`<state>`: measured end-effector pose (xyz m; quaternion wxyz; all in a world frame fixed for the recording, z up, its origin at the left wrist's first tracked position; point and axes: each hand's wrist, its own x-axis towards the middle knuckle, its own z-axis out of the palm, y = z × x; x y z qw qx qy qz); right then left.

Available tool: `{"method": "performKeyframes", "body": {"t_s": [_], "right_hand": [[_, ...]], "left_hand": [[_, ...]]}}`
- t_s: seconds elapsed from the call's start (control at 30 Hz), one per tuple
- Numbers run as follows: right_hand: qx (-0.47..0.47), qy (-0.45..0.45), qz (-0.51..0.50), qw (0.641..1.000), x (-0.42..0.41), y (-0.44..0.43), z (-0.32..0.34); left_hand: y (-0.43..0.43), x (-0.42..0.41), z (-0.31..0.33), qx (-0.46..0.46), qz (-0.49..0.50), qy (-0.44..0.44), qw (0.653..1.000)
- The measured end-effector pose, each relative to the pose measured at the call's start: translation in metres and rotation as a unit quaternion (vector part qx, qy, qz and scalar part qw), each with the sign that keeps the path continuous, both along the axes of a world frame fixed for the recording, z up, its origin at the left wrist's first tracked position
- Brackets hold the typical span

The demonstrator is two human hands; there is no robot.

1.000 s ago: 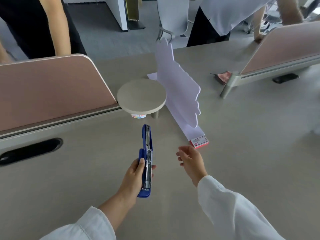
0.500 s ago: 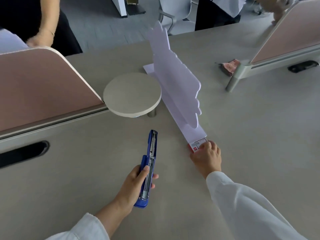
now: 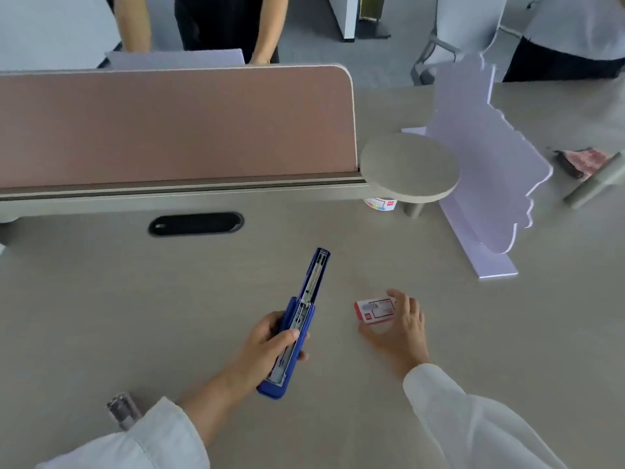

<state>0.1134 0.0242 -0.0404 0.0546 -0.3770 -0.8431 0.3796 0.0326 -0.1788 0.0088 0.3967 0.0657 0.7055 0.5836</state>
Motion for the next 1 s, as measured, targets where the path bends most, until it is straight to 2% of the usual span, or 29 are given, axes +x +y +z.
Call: {"method": "performKeyframes", "body": {"t_s": [0.2,0.5,0.8,1.0], "right_hand": [[0.012,0.005,0.110,0.994,-0.021,-0.124,0.005],[0.036,0.082,0.058,0.994,-0.028,-0.273,0.000],[0.047,0.076,0.033,0.995,0.000,-0.303,-0.017],[0.041,0.127,0.037,0.990,0.004,-0.293,-0.036]], "left_hand": [[-0.125,-0.027,0.001,-0.018,0.003,0.051,0.999],[-0.249,-0.065,-0.003,-0.038,-0.092,0.085,0.991],[-0.273,-0.047,-0.031,-0.023,-0.091,0.097,0.991],[-0.281,-0.033,-0.052,0.019,-0.082,0.118,0.989]]}}
